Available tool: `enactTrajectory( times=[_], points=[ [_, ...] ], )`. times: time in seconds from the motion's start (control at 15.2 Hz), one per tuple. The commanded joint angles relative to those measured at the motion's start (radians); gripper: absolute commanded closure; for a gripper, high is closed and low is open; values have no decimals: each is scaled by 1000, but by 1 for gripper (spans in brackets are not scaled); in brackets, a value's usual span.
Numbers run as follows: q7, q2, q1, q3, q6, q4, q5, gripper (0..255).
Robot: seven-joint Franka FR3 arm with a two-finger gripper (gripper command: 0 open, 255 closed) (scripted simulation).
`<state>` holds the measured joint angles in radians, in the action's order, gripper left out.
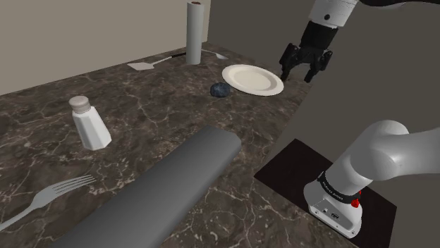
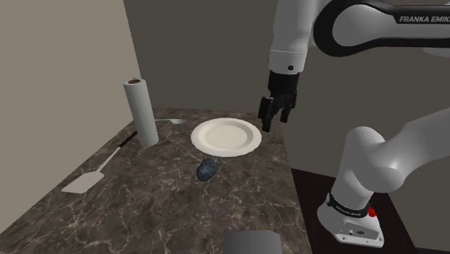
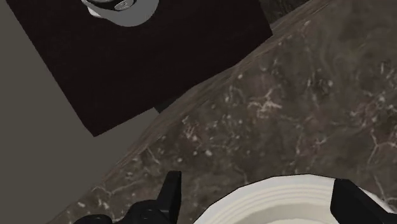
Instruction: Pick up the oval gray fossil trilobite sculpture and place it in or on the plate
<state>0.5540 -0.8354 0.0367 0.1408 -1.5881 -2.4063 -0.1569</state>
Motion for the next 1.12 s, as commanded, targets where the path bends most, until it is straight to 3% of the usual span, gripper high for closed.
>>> enactTrajectory(
  times=[0.0,0.53,0.92,1.06],
  points=[
    [134,21,14,67,-39,4,-54,0],
    [607,172,111,316,-196,102,-175,0],
    [972,354,237,509,-308,250,-159,0],
    [1017,382,256,538,-333,260,-150,0]
  ],
)
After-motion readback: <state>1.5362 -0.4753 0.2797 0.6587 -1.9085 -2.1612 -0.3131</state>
